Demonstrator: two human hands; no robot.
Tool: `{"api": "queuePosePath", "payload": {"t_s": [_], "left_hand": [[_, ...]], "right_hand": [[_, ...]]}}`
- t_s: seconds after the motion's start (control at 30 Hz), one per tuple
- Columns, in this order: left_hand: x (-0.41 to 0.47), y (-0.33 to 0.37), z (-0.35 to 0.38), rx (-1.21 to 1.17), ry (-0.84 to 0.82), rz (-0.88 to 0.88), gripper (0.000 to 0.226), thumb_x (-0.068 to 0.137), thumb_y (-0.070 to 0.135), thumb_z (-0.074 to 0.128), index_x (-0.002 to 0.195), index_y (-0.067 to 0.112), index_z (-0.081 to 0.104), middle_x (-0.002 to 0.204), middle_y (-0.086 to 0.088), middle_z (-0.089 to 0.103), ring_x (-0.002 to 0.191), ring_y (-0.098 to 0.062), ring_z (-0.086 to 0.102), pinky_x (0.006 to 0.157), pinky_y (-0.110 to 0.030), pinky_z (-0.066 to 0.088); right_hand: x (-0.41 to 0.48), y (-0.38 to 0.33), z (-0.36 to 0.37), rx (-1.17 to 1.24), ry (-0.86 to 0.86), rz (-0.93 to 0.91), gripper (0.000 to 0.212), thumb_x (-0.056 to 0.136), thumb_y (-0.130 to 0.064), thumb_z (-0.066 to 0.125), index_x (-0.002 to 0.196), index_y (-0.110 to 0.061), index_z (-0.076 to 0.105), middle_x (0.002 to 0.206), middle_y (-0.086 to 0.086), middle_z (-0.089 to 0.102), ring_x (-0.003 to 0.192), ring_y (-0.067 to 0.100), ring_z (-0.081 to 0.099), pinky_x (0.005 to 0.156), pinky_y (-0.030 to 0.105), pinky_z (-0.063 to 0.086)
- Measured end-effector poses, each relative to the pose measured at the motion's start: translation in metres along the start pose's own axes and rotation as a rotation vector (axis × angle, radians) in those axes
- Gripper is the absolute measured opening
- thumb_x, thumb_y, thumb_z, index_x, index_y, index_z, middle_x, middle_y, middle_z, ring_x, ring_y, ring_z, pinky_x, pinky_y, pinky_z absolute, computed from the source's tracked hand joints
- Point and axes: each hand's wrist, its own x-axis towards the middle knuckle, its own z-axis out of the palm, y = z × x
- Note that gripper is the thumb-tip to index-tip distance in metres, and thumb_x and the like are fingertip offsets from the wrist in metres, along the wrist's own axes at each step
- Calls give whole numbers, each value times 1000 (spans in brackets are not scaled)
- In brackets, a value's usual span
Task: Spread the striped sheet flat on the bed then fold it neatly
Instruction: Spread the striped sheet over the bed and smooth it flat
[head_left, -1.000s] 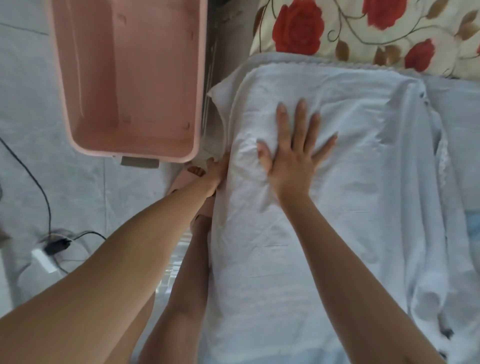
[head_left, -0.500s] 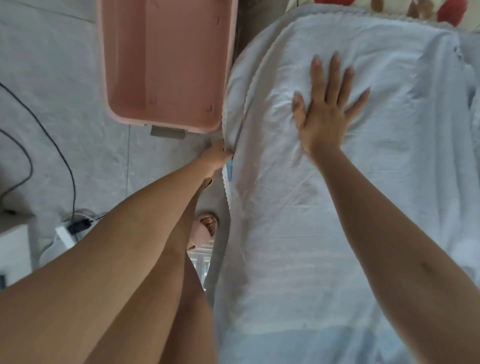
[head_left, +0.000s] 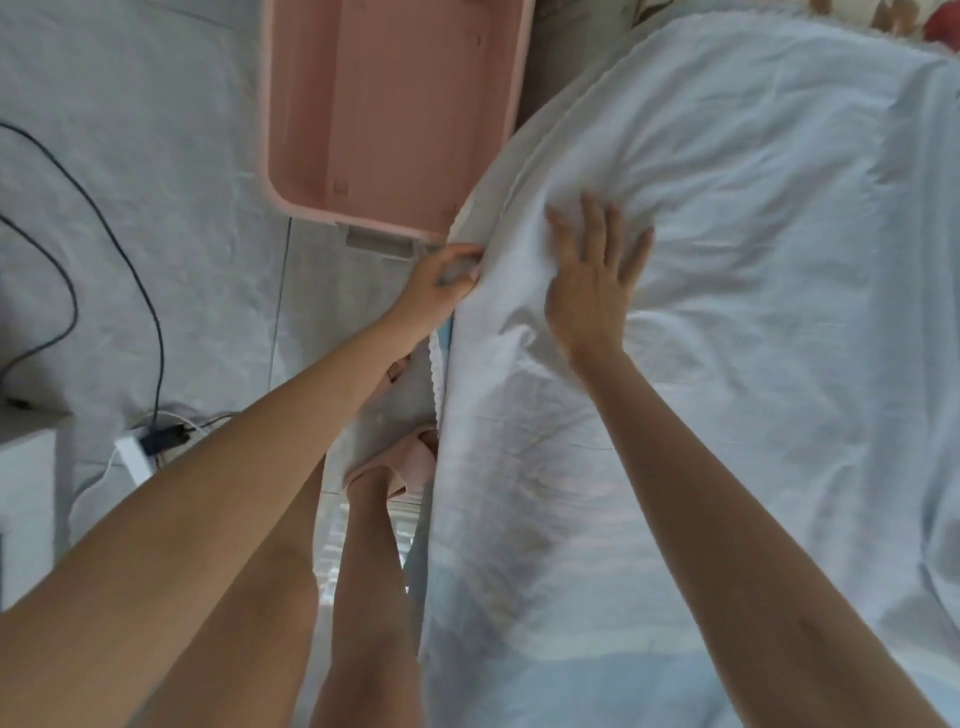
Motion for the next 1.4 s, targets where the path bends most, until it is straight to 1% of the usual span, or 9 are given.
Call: {"api": "queuePosePath", "payload": {"t_s": [0.07,0.13,0.23,0.33,0.53,0.73,1.03,1.23,1.4], "left_hand": [[-9,2,4,-48,-68,-28,32,92,1,57,124,2,57,111,-4,60,82,15,58,74,-3,42],[-12,0,5,-78,-114,-77,32,90,0,60,122,2,59,109,-3,63,87,7,60,77,-5,44],[-18,5,6,-58,-139,-110,36,87,1,62,123,0,60,117,-7,64,104,-8,57,80,-1,41],[-19,14,3,-67,-77,-129,36,88,-1,62,123,-2,57,110,-4,58,101,-9,52,69,3,39],[-14,19,-12,-54,-1,-115,30,85,4,67,114,2,63,114,-12,63,103,-14,55,78,-6,41],[-10,13,-26,-18,-28,-95,13,88,10,64,99,17,66,104,-9,63,108,-21,55,101,-31,38],[3,10,-38,-216,-24,-247,24,94,4,55,116,3,63,110,-5,64,92,-7,59,75,0,42],[6,14,-40,-193,-25,-210,28,91,-4,54,118,-3,62,106,-5,62,79,4,56,72,-2,44],[8,12,-43,-149,-9,-176,27,93,-5,50,117,-3,62,113,-7,62,88,-1,58,72,-1,42]], "right_hand": [[-2,-13,-7,43,114,-144,60,81,-4,38,137,-22,48,149,6,39,137,32,29,112,51,15],[11,-27,-15,25,171,-241,53,83,-7,36,131,-22,54,143,2,48,129,31,40,103,44,26],[46,-38,-34,-105,-116,-316,53,88,-12,26,134,-19,51,141,2,48,123,31,44,96,38,29],[85,-37,-47,-287,-368,-411,43,96,-8,34,134,-16,52,134,7,52,124,30,39,100,36,28],[117,-33,-60,-368,-591,-551,37,99,-9,38,132,-19,52,131,10,48,115,33,48,95,37,37],[125,-44,-47,-294,-633,-547,25,94,-6,43,114,-11,57,118,11,55,104,32,56,80,33,41],[137,-59,-56,22,-522,-569,24,92,6,42,111,-2,56,117,14,58,99,32,59,73,30,38],[140,-50,-50,-205,-732,-535,31,98,-14,48,128,-15,51,121,10,59,106,31,58,79,32,39],[142,-57,-51,-143,-518,-586,25,96,-16,48,110,-16,69,114,6,64,100,31,60,78,33,41]]}}
